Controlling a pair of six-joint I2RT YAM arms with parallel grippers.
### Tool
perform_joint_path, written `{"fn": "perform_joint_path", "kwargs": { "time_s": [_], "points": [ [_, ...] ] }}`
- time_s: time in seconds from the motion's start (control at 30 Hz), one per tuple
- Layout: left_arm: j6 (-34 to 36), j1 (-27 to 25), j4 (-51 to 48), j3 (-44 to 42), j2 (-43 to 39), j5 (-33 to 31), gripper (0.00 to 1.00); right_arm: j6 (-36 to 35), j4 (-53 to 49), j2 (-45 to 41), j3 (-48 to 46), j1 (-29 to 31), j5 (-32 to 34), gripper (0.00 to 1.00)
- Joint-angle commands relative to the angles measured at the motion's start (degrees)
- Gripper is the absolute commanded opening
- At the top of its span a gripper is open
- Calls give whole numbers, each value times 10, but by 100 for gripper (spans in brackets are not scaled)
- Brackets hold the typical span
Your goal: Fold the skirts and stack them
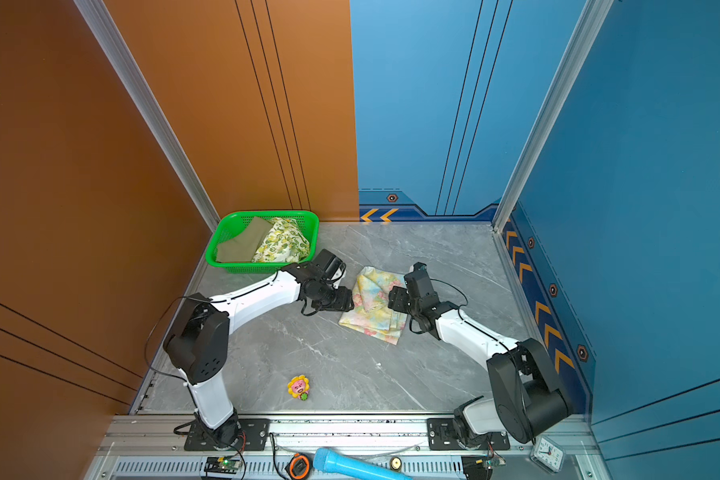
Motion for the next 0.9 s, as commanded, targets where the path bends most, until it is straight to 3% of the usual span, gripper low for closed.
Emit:
{"fn": "perform_joint_path", "kwargs": {
  "time_s": [0.0, 0.33, 0.43, 0.63, 0.87],
  "points": [
    [0, 7, 43, -15, 26, 14, 66, -61, -56, 37, 60, 22, 55, 76],
    [14, 25, 81, -21, 84, 32, 62, -101, -95, 184, 235, 49, 86, 78],
    [8, 31, 95, -20, 99, 50, 49, -113, -104, 226, 278, 56, 99, 78],
    [-8, 40, 127, -36, 116, 80, 2, -130, -110, 311, 354, 66, 123, 80],
    [-24, 54, 153, -63, 106, 91, 0, -154, -130, 398, 436, 85, 155, 86]
  ]
}}
